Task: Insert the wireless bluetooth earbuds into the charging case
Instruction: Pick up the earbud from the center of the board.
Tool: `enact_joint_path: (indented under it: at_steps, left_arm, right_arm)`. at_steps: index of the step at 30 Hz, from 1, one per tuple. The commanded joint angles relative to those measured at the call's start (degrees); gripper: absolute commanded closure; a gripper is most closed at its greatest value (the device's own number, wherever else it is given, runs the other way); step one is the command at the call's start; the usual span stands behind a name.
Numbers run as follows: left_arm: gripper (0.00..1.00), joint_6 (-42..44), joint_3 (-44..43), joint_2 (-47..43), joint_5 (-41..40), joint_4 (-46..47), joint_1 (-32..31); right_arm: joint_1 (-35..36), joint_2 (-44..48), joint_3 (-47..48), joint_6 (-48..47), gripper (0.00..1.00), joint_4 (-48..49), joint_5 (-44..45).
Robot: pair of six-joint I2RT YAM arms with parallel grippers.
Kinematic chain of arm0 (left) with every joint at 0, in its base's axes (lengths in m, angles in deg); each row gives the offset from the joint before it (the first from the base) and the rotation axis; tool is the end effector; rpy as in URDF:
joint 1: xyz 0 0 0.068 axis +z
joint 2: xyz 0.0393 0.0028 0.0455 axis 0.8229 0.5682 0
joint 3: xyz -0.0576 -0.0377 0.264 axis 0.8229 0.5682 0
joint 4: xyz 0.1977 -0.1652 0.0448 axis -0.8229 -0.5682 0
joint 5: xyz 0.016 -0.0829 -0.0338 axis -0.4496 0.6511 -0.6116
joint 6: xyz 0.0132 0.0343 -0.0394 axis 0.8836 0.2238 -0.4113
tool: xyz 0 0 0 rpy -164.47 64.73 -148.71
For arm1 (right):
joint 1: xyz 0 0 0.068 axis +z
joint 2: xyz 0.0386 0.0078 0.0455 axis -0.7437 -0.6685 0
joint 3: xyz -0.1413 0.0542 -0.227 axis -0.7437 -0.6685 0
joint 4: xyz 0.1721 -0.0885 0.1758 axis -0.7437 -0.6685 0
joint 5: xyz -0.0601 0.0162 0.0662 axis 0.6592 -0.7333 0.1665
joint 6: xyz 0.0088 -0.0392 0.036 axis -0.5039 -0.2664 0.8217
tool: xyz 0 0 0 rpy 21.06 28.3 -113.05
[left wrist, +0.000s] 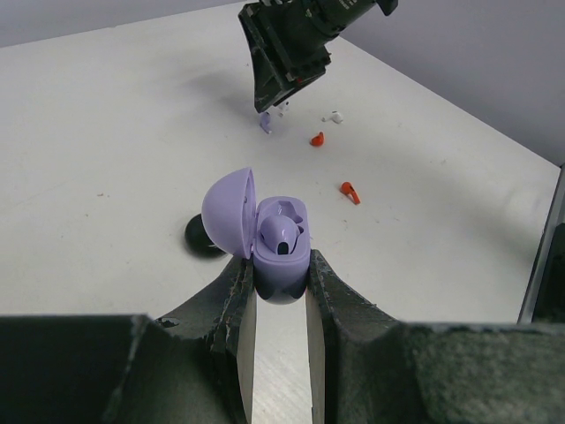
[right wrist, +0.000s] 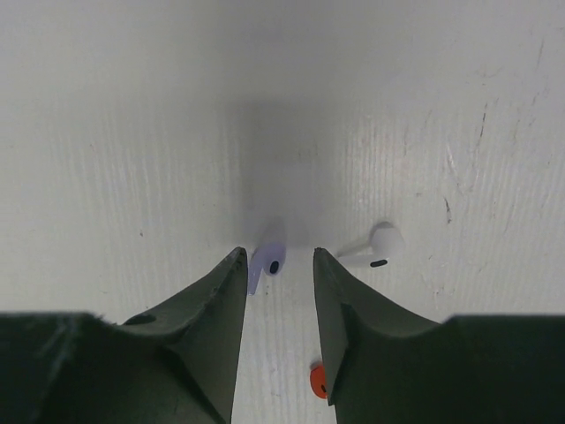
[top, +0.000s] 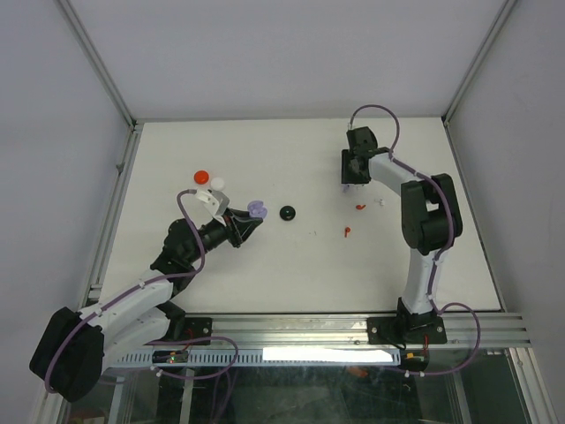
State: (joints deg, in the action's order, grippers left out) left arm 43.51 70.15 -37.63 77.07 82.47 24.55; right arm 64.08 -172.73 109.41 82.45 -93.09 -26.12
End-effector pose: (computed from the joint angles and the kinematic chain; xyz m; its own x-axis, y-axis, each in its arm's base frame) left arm 0.1648 -0.1114 0.2214 -0.1861 -0.1103 -0.9763 0.7346 0.6442 -0.2128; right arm 0.4078 0.1124 0.1816 -0.8270 -0.0729 -0.5575 -0.0747 0.9970 -0.0196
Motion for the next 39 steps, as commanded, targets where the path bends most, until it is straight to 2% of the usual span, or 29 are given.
enact_joint_path:
  at_steps: [1, 9, 23, 25, 31, 39]
  left_arm:
    - [1.0, 0.1, -2.3, 0.4, 0.4, 0.8, -0.7]
    - [1.0, -0.1, -2.6, 1.0, 0.8, 0.7, -0.7]
    - [1.0, -0.1, -2.8, 1.2, 1.1, 0.4, -0.7]
    - [1.0, -0.1, -2.9, 1.3, 1.3, 0.5, -0.7]
    - [1.0, -0.3, -2.3, 1.0, 1.6, 2.5, -0.7]
    - [1.0, -3.7, 0.3, 1.0, 1.7, 9.4, 0.0]
  right_arm:
    - [0.1, -1.2, 4.2, 1.5, 0.62, -0.8, -0.9]
    - [0.2, -4.2, 5.6, 2.0, 0.68, -5.1, -2.4]
    - [2.4, -7.5, 7.8, 0.3, 0.72, -11.3, 1.0]
    - [2.5, -7.4, 7.4, 0.1, 0.76, -11.0, 0.6]
    - [3.9, -2.2, 4.0, -0.6, 0.86, -8.1, -2.4]
    - [6.5, 11.1, -4.6, -0.5, 0.87, -1.3, -9.8]
